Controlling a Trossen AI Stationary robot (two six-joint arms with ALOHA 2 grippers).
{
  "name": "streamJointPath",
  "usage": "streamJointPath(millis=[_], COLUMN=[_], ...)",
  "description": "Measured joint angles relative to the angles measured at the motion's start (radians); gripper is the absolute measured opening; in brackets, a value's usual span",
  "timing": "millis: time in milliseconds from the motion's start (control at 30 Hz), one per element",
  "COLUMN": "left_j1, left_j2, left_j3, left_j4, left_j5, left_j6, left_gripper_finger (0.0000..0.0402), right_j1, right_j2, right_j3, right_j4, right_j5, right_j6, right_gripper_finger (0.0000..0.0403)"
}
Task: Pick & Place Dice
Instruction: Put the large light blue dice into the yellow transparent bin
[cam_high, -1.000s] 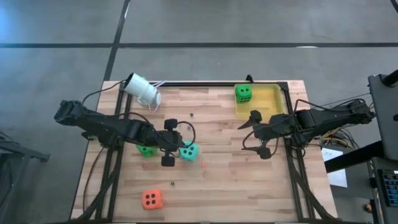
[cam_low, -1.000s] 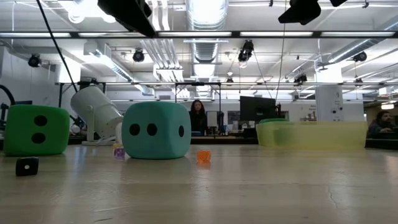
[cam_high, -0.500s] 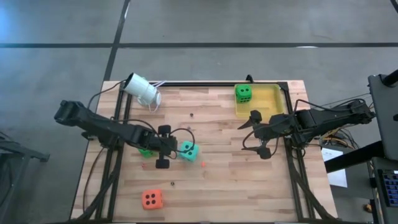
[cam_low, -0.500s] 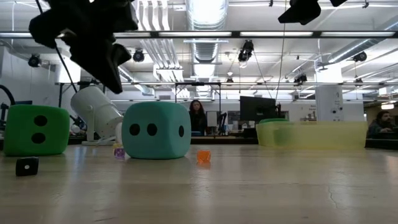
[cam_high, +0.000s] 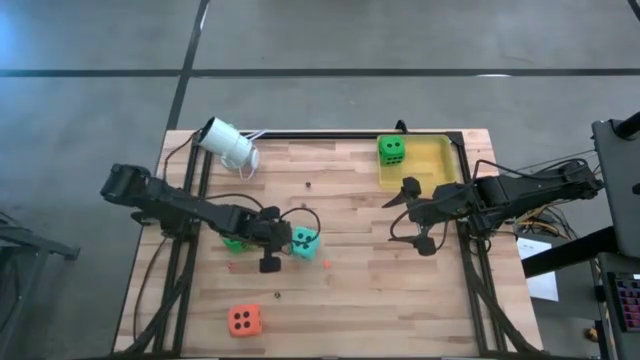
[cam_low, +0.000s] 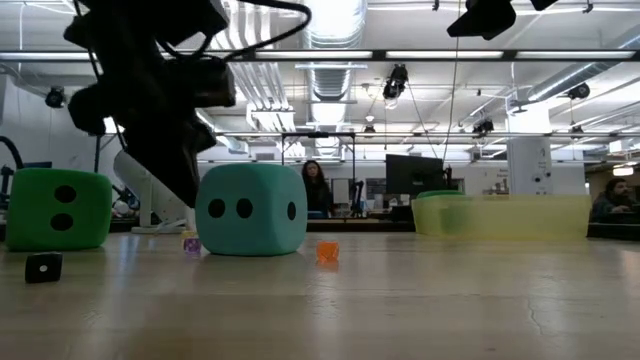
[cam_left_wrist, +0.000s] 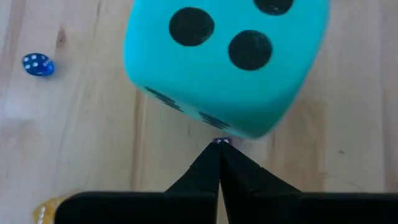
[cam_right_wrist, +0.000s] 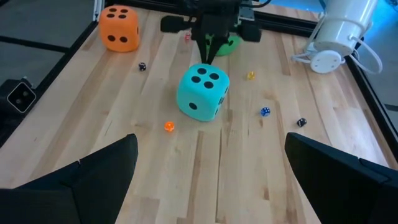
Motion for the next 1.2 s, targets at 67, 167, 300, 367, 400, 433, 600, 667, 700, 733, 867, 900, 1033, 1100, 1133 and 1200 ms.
streamJointPath(millis=[67,167,300,367,400,433,600,667,700,733,867,900,1033,1100,1133,1200], left_j1=[0.005,0.007,0.007,0.007,0.007,0.008,0.025,0.037,0.044,0.048,0.063,0.066,0.077,0.084,0.088,0.097], left_j2=[0.034,0.075,0.115,0.134,0.144,0.155,0.226,0.252,0.264,0.275,0.315,0.326,0.36,0.379,0.389,0.409], left_j3=[0.017,0.056,0.111,0.133,0.144,0.155,0.209,0.24,0.256,0.271,0.328,0.343,0.399,0.421,0.431,0.451], left_j4=[0.005,0.005,0.008,0.01,0.013,0.016,0.059,0.063,0.063,0.063,0.063,0.063,0.064,0.064,0.063,0.065], left_j5=[0.003,0.008,0.008,0.011,0.011,0.011,0.012,0.011,0.011,0.011,0.011,0.011,0.011,0.011,0.011,0.011], left_j6=[0.018,0.051,0.059,0.059,0.059,0.059,0.07,0.097,0.109,0.119,0.177,0.188,0.229,0.253,0.266,0.289], left_gripper_finger=[0.0012,0.0012,0.0012,0.0012,0.0012,0.0012,0.0012,0.0012,0.0012,0.0012,0.0012,0.0012,0.0012,0.0012,0.0012,0.0012], right_j1=[0.0,0.0,0.0,0.0,0.0,0.0,0.0,0.0,0.0,0.0,0.0,0.0,0.0,0.0,0.0,0.0], right_j2=[0.0,0.0,0.0,0.0,0.0,0.0,0.0,0.0,0.0,0.0,0.0,0.0,0.0,0.0,0.0,0.0], right_j3=[0.0,0.0,0.0,0.0,0.0,0.0,0.0,0.0,0.0,0.0,0.0,0.0,0.0,0.0,0.0,0.0], right_j4=[0.0,0.001,0.002,0.002,0.002,0.002,0.002,0.002,0.002,0.002,0.003,0.003,0.003,0.003,0.003,0.003], right_j5=[0.0,0.0,0.0,0.0,0.0,0.0,0.0,0.0,0.0,0.0,0.0,0.0,0.0,0.0,0.0,0.0], right_j6=[0.0,0.0,0.0,0.0,0.0,0.0,0.0,0.0,0.0,0.0,0.0,0.0,0.0,0.0,0.0,0.0], right_gripper_finger=[0.04,0.04,0.04,0.04,0.04,0.04,0.04,0.04,0.04,0.04,0.04,0.04,0.04,0.04,0.04,0.04])
